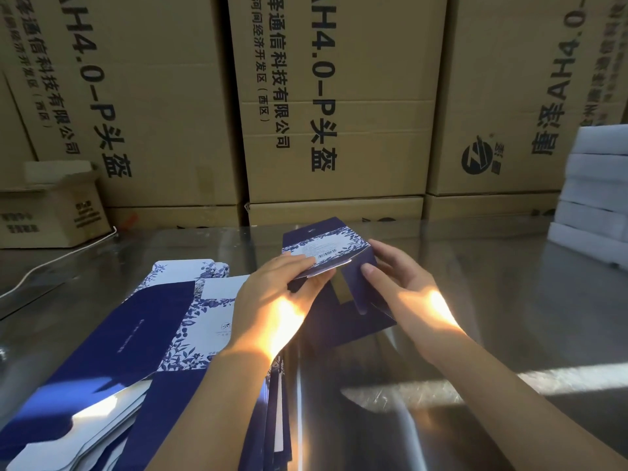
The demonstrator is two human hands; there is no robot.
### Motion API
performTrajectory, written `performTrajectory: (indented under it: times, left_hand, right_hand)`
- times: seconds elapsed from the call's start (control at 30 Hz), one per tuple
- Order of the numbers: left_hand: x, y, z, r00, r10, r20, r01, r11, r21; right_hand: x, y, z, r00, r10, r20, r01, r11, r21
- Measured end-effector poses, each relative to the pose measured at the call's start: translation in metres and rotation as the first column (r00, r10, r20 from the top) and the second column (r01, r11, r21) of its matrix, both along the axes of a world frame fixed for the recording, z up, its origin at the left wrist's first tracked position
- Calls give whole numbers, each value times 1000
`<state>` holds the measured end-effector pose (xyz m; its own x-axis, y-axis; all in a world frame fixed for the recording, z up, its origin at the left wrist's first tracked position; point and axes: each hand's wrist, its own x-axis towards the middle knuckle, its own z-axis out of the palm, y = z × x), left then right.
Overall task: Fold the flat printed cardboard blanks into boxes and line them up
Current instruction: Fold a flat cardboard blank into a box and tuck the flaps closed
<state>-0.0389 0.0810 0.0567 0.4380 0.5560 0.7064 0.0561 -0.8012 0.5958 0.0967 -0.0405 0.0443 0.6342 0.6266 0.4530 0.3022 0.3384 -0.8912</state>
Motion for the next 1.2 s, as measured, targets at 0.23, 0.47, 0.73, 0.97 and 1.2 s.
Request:
performTrajectory:
  times: [0.23,0.47,0.73,0.97,1.2]
  left_hand:
    - [-2,-3,-3,996,39,-84,-30,994,106]
    - [-4,-8,-3,996,27,-82,-18,994,104]
    - [-6,-4,-1,995,41,-94,-27,988,154]
    - [-3,6,-3,998,24,-62,-10,975,220]
    - [-13,2,4,995,14,-102,21,943,333]
  right_hand:
    - [-10,-4,3,963,-259,80,251,964,91]
    - [-21,-6,4,934,-341,112,332,939,91]
    - [-21,-11,12,898,-391,200,384,920,77]
    - [-20,-16,18,731,-381,567,482,875,-34]
    - [-17,-20,16,649,-279,708,485,868,-102]
